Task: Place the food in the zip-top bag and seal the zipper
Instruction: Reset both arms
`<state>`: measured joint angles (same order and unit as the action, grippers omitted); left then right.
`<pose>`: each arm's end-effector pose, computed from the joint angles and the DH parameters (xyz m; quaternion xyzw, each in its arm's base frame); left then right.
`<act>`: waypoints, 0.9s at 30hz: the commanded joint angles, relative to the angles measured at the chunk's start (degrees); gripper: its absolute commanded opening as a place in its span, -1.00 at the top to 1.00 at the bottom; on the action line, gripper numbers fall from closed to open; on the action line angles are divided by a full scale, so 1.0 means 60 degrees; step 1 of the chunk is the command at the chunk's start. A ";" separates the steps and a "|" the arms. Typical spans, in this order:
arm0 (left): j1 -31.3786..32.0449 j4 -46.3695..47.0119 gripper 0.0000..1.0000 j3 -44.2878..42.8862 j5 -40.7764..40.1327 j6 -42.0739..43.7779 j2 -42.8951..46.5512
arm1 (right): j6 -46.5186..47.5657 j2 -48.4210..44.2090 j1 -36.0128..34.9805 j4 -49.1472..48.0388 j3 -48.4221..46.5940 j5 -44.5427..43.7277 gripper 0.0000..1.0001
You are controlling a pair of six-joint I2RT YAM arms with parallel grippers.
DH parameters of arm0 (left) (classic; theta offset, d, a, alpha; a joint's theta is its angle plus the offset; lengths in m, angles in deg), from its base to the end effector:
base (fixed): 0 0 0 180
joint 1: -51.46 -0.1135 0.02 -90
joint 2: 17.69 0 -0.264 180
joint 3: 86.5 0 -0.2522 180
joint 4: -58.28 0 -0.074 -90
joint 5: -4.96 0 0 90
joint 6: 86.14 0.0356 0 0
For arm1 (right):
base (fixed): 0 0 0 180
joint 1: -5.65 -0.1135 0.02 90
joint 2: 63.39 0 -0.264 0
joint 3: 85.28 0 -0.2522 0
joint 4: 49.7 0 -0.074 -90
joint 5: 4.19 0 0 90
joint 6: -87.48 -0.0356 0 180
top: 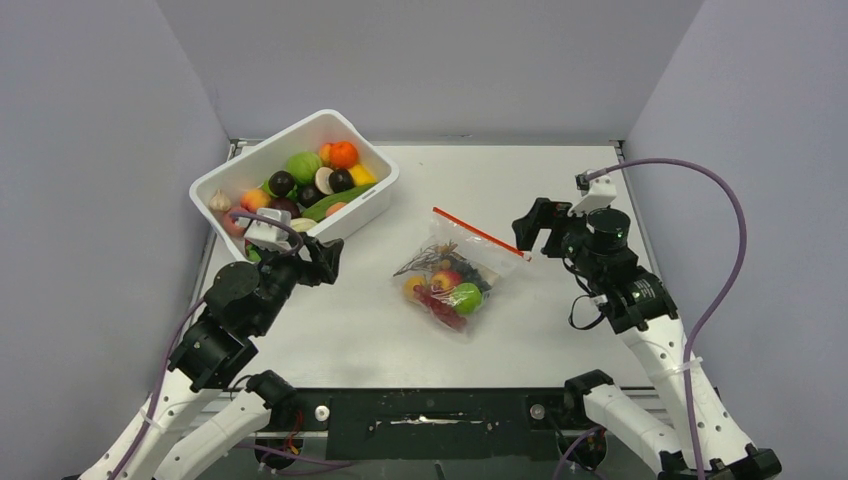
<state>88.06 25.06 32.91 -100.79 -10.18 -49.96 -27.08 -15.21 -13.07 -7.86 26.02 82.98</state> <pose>0.1074 -0.0678 0.3648 0.0519 0.7338 -0.1952 0.6487 0.1731 0.0568 0.3588 0.0560 0.8237 0.1890 0.5317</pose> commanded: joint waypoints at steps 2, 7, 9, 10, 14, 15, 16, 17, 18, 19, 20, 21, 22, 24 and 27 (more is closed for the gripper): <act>-0.0032 0.0867 -0.43 -0.0152 -0.0928 -0.0596 0.0076 | 0.0003 -0.0767 0.0044 -0.0266 -0.0425 -0.0079 -0.96; -0.0031 0.1316 -0.44 -0.0360 -0.0950 -0.0544 -0.0053 | 0.0087 -0.1480 0.0037 -0.0555 -0.0158 0.0161 -0.96; -0.0034 0.1356 -0.45 -0.0591 -0.0953 -0.0545 -0.0190 | -0.0022 -0.1654 0.0041 -0.0548 -0.0187 0.0353 -0.96; -0.0022 0.1375 -0.45 -0.0699 -0.0943 -0.0532 -0.0247 | -0.0088 -0.1757 0.0040 -0.0548 -0.0202 0.0413 -0.96; -0.0033 0.1333 -0.45 -0.1029 -0.0970 -0.0565 -0.0458 | -0.0179 -0.2093 0.0039 -0.0663 -0.0209 0.0632 -0.95; -0.0030 0.1344 -0.45 -0.1061 -0.0978 -0.0581 -0.0478 | -0.0169 -0.2154 0.0038 -0.0665 -0.0229 0.0684 -0.96; -0.0026 0.1371 -0.45 -0.1064 -0.0968 -0.0595 -0.0482 | -0.0163 -0.2211 0.0041 -0.0676 -0.0246 0.0767 -0.96; -0.0031 0.1413 -0.45 -0.1047 -0.0972 -0.0614 -0.0481 | -0.0156 -0.2240 0.0031 -0.0693 -0.0268 0.0829 -0.96; -0.0022 0.1455 -0.46 -0.1020 -0.0967 -0.0629 -0.0468 | -0.0159 -0.2288 0.0037 -0.0709 -0.0284 0.0877 -0.96; -0.0023 0.1493 -0.46 -0.1014 -0.0965 -0.0633 -0.0459 | -0.0156 -0.2321 0.0030 -0.0722 -0.0302 0.0923 -0.96; -0.0025 0.1538 -0.45 -0.0994 -0.0972 -0.0629 -0.0465 | -0.0148 -0.2342 0.0031 -0.0724 -0.0326 0.0946 -0.96; -0.0021 0.1564 -0.46 -0.0978 -0.0994 -0.0620 -0.0473 | -0.0131 -0.2345 0.0033 -0.0704 -0.0346 0.0961 -0.95; -0.0021 0.1586 -0.46 -0.0971 -0.1017 -0.0595 -0.0491 | -0.0116 -0.2349 0.0033 -0.0685 -0.0350 0.0967 -0.95; -0.0021 0.1533 -0.46 -0.1025 -0.1037 -0.0546 -0.0561 | -0.0112 -0.2347 0.0044 -0.0656 -0.0326 0.0980 -0.96; -0.0025 0.1315 -0.46 -0.1108 -0.1097 -0.0491 -0.0686 | -0.0174 -0.2305 0.0034 -0.0666 -0.0218 0.1051 -0.95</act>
<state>88.06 30.61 29.22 -106.19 -13.50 -53.24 -27.49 -28.91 -13.07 -9.13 25.60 88.01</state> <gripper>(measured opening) 0.728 0.977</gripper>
